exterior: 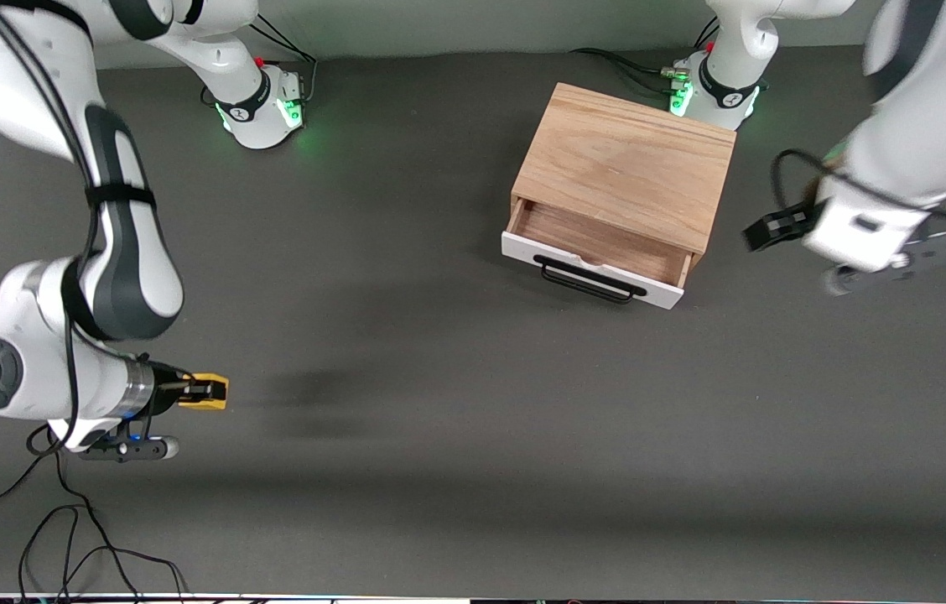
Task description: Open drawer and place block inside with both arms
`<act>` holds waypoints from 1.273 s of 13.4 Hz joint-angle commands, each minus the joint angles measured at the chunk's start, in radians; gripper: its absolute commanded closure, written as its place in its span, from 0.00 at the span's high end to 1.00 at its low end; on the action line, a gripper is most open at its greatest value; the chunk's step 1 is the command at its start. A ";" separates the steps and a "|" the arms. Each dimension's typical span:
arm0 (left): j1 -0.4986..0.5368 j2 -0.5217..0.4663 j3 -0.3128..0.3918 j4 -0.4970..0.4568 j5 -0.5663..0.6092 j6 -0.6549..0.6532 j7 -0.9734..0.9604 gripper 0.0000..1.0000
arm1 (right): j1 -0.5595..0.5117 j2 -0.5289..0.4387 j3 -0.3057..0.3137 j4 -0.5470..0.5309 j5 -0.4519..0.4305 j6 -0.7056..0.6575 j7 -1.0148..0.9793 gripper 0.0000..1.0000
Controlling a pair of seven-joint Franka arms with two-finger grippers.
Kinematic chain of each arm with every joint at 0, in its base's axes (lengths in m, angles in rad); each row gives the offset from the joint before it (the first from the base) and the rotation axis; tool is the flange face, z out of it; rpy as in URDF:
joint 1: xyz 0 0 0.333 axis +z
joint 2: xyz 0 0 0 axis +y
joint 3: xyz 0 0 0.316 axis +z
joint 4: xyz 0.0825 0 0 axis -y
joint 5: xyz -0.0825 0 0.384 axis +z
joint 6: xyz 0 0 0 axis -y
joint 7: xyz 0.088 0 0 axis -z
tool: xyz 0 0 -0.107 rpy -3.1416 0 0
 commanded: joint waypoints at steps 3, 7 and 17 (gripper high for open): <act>0.246 -0.117 0.000 -0.053 -0.190 0.052 0.247 1.00 | 0.057 -0.016 -0.007 0.000 0.015 -0.015 0.104 0.21; 0.257 -0.157 -0.006 -0.117 -0.194 0.146 0.276 1.00 | 0.160 -0.020 -0.007 -0.003 0.015 -0.017 0.306 0.21; 0.248 -0.193 -0.116 -0.206 -0.045 0.224 0.253 1.00 | 0.502 -0.037 -0.009 0.005 0.071 -0.005 0.893 0.21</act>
